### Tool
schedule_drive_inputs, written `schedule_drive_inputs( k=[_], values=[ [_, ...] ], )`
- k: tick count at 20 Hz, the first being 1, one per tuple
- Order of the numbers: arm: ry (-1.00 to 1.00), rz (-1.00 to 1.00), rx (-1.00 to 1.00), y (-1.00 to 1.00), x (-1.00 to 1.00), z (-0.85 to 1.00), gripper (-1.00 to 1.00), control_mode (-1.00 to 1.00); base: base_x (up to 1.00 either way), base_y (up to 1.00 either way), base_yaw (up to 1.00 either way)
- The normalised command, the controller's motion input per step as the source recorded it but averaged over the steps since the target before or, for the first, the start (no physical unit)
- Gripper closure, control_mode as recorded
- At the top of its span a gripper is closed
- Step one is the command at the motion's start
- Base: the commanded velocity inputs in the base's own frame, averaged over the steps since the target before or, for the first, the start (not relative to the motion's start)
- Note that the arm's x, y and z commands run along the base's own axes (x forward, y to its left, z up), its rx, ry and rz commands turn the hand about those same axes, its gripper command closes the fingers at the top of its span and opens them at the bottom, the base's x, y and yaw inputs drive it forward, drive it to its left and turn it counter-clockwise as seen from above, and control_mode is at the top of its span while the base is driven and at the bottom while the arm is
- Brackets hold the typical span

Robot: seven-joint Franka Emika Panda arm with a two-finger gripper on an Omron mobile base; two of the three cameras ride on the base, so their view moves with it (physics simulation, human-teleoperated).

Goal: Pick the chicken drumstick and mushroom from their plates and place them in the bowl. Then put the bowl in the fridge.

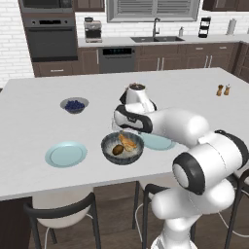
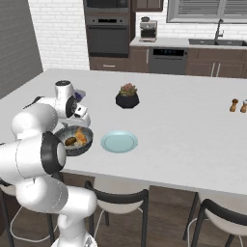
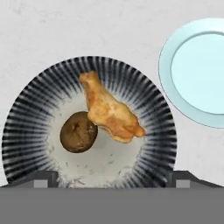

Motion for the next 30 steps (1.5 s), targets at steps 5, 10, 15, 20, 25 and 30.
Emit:
schedule_drive_inputs(
  k=[5, 10, 15, 20, 25, 30],
  values=[
    [0.17, -0.25, 0.07, -1.00, -0.84, -0.01, -1.00, -1.00, 0.00, 0.00, 0.00],
    [0.07, -0.30, 0.14, -0.13, -0.19, -0.50, -1.00, -1.00, 0.00, 0.00, 0.00],
    [-0.01, -0.22, 0.16, 0.24, 0.02, -0.42, -1.00, -1.00, 0.00, 0.00, 0.00],
    [-0.01, -0.14, 0.01, 0.50, 0.14, -0.19, -1.00, -1.00, 0.00, 0.00, 0.00],
    [-0.01, -0.03, -0.09, 0.15, 0.33, -0.16, -1.00, -1.00, 0.00, 0.00, 0.00],
    [0.00, 0.00, -0.04, -0.01, 0.34, -0.29, -1.00, -1.00, 0.00, 0.00, 0.00]
  ],
)
